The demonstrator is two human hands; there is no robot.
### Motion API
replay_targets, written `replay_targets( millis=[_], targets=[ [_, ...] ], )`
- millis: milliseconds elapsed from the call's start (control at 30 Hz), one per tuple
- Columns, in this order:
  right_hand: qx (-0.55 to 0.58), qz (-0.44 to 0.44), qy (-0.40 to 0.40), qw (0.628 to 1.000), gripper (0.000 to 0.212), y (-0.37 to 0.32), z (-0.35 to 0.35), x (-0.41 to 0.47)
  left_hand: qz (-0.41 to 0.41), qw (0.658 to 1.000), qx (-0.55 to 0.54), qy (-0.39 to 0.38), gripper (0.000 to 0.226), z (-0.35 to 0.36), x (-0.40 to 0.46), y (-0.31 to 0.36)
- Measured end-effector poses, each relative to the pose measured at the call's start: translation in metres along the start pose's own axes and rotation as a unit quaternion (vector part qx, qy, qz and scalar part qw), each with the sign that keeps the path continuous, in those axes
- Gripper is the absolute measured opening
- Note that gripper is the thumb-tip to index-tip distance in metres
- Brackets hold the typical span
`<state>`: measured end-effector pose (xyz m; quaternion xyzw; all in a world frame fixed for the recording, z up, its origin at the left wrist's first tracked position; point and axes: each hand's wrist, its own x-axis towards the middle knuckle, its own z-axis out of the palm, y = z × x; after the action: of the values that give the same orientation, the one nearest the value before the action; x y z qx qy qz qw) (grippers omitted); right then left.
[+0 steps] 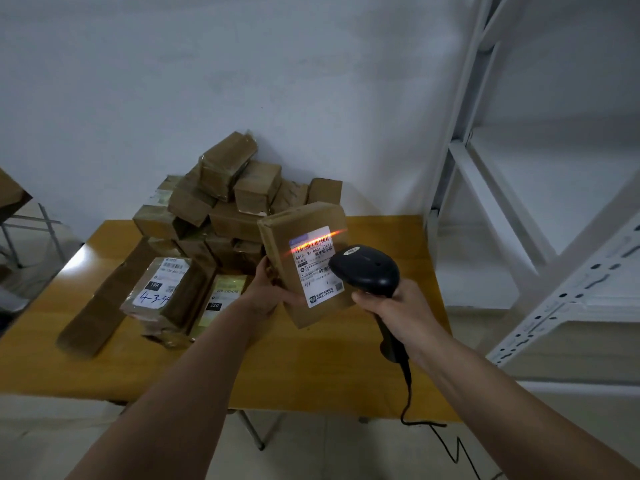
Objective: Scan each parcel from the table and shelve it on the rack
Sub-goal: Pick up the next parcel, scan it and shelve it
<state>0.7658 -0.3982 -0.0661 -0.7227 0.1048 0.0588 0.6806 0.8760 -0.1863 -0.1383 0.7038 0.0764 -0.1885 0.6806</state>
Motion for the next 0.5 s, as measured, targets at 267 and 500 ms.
replay_targets(
  millis=[267,500],
  targets=[
    [0.009,0.014,0.051,0.999,0.017,0.022,0.006,-0.008,-0.049,0.997,-0.009,-0.062,0.138,0.008,0.018,-0.016],
    [0.032,0.046,0.135,0.989,0.020,0.042,-0.007,-0.035,-0.079,0.990,0.016,-0.118,0.134,0.038,0.012,-0.038]
  ],
)
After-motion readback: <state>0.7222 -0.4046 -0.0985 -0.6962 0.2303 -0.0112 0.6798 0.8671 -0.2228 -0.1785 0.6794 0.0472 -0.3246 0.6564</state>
